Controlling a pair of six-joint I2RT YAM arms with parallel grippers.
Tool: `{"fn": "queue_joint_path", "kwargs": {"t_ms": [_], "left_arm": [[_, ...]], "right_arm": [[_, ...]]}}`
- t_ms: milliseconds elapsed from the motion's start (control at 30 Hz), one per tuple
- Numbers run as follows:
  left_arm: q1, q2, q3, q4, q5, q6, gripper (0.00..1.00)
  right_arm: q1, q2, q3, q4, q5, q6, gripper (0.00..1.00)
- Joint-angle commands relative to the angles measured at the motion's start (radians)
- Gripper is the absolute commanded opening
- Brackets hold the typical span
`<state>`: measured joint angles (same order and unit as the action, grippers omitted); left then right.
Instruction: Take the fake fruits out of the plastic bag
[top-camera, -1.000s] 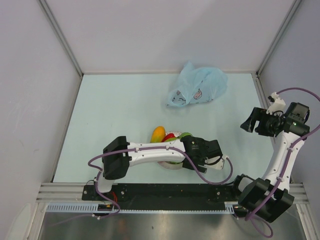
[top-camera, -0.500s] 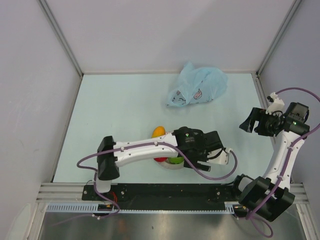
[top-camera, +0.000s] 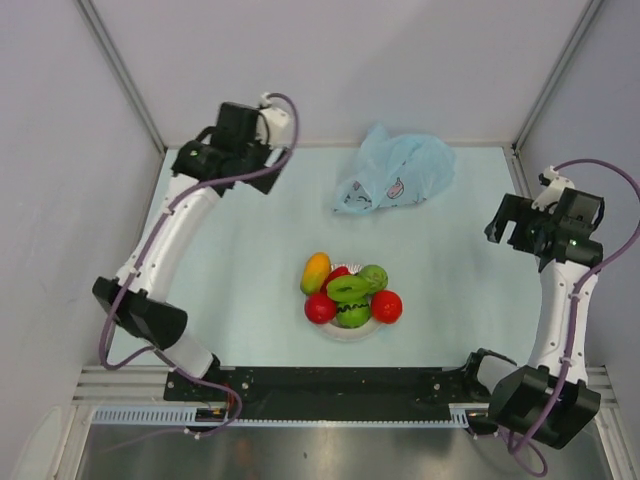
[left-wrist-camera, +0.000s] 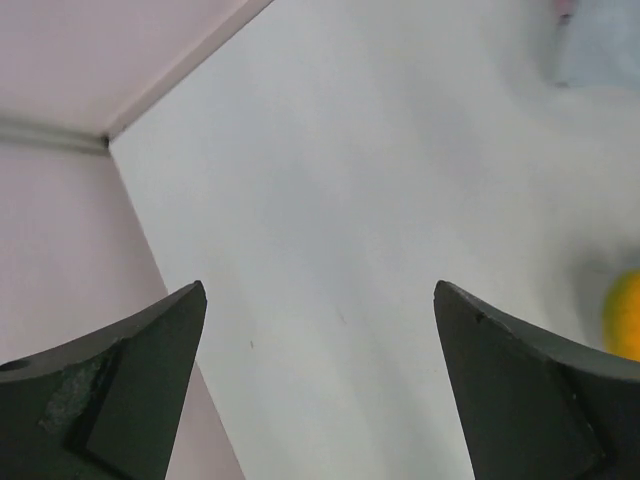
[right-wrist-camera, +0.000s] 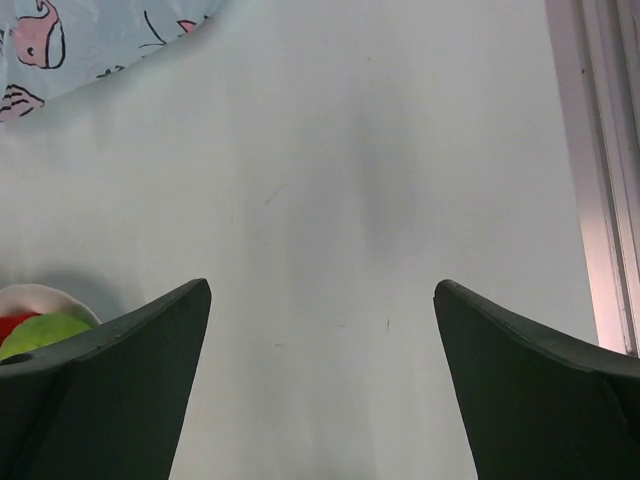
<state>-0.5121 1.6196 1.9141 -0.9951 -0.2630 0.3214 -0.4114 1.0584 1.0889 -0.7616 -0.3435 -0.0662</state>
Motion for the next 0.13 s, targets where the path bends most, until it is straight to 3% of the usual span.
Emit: {"fn": "queue_joint_path", "kwargs": {"t_ms": [0,100], "left_arm": [[0.191,-0.145,-0.161,0.057,0.103,-0.116,1.00],[0.241,-0.262,-0.339,0.191,0.099,-0.105,1.00]], "right_arm": [[0.090,-0.032,0.034,0.067,0.072,0.014,1.00],[0.176,-0.031,0.034,0.076,0.122,-0.018,1.00]]}}
